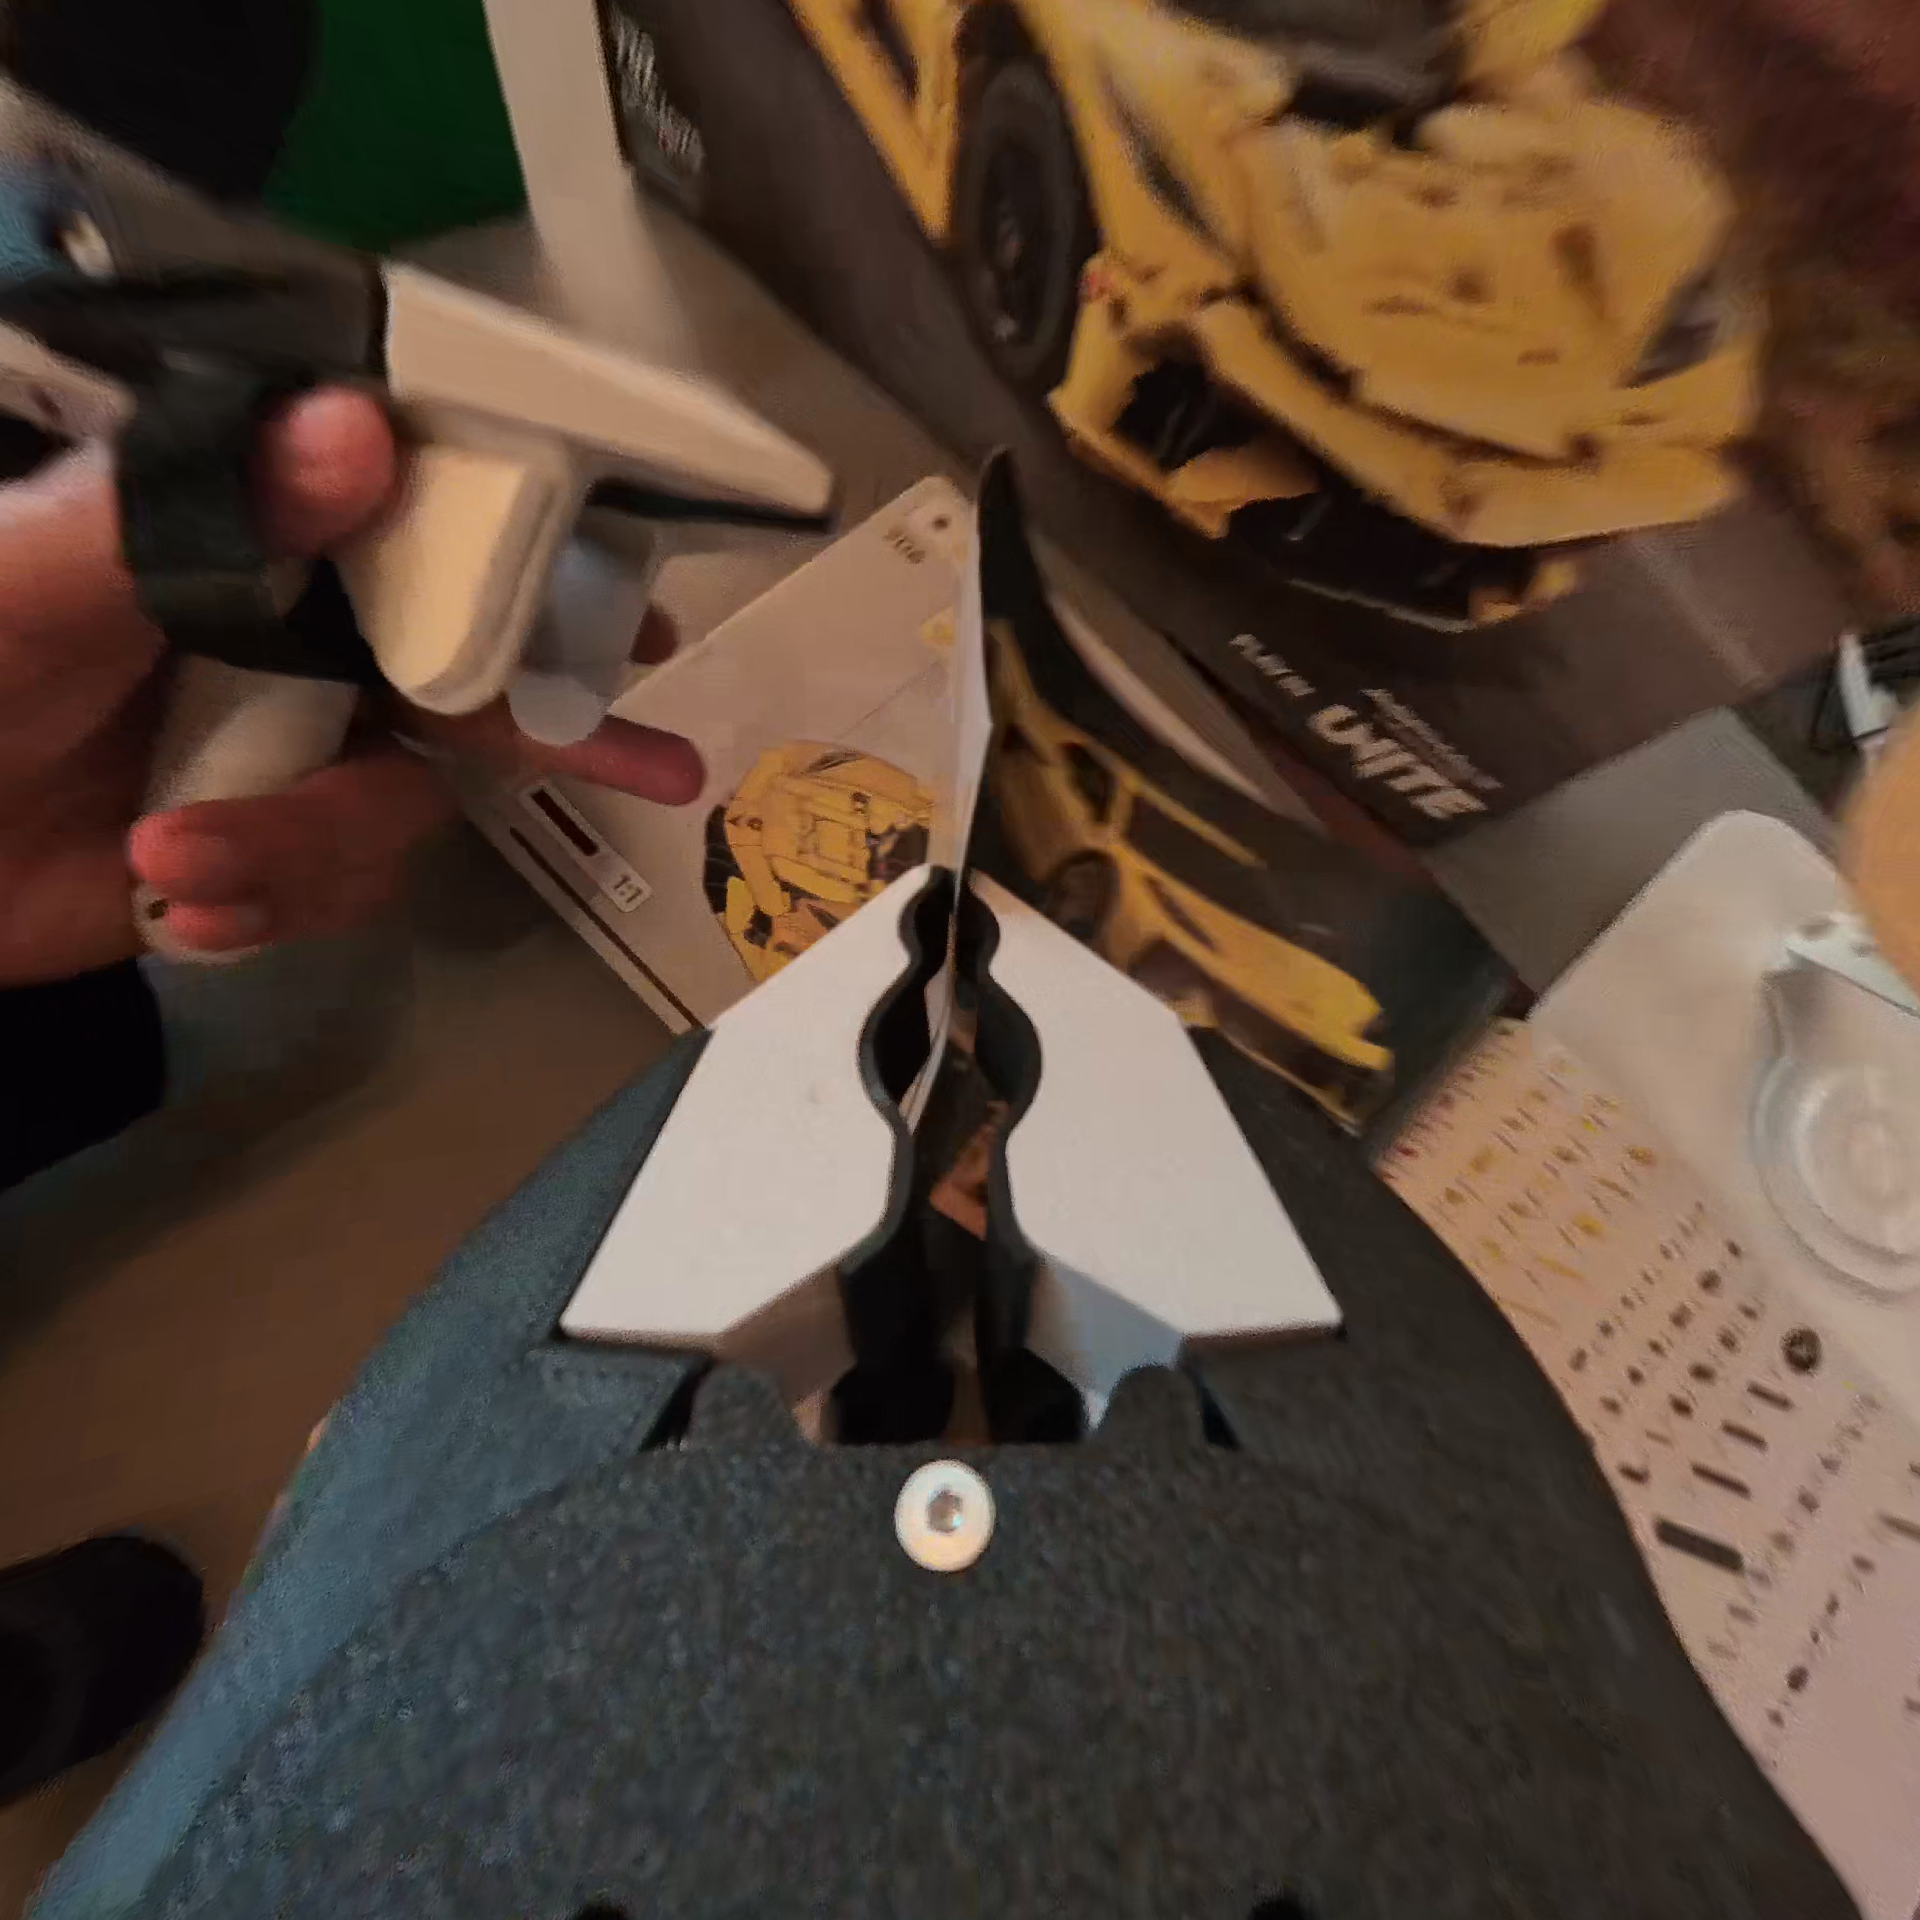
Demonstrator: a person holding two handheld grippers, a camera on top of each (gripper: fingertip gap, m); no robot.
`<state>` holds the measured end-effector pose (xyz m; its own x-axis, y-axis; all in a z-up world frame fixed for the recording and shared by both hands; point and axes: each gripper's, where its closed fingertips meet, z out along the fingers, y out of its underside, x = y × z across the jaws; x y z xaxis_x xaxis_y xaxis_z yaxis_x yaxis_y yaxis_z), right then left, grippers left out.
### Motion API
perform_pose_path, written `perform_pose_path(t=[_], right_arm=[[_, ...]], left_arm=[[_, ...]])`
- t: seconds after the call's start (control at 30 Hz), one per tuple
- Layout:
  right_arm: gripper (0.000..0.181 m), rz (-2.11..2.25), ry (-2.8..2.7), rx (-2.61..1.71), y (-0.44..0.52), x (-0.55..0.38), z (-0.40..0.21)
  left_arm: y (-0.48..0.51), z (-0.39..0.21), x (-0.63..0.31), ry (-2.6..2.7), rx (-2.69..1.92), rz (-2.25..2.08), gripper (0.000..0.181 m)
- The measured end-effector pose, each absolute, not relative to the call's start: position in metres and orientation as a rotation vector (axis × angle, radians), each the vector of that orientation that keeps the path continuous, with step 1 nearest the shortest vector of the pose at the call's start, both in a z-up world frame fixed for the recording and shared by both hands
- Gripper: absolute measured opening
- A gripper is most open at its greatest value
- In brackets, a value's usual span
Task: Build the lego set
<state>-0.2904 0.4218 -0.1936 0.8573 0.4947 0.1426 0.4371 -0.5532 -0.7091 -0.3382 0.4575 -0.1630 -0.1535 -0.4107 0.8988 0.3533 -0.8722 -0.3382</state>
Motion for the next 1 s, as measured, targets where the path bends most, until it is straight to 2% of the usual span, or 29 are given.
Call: perform_pose_path(t=[0.17,0.23,0.4,0.53,0.67,0.73,0.9,1.0], right_arm=[[0.000,0.191,-0.389,-2.149,0.391,-0.198,-0.134],[0.000,0.256,-0.295,-2.141,0.376,-0.158,-0.131],[0.000,0.513,-0.138,-2.086,0.352,-0.101,-0.141],[0.000,0.451,0.047,-2.074,0.338,-0.038,-0.154],[0.000,0.541,-0.107,-1.929,0.323,-0.043,-0.139],[0.000,0.377,-0.287,-1.875,0.318,-0.053,-0.130],[0.000,-0.183,-0.654,-1.783,0.312,-0.101,-0.111],[0.000,-0.605,-0.771,-1.763,0.312,-0.118,-0.108]], left_arm=[[0.451,-0.208,-0.323,0.354,-1.962,-1.654,0.003],[0.441,-0.209,-0.312,0.461,-1.989,-1.597,0.003],[0.415,-0.190,-0.276,0.570,-1.931,-1.669,0.019],[0.392,-0.194,-0.249,0.731,-1.964,-1.584,0.027],[0.377,-0.175,-0.216,0.789,-1.925,-1.600,0.029],[0.368,-0.152,-0.190,0.770,-1.886,-1.677,0.033],[0.340,-0.098,-0.123,0.752,-1.865,-1.819,0.086],[0.325,-0.085,-0.113,0.793,-1.897,-1.788,0.087]])
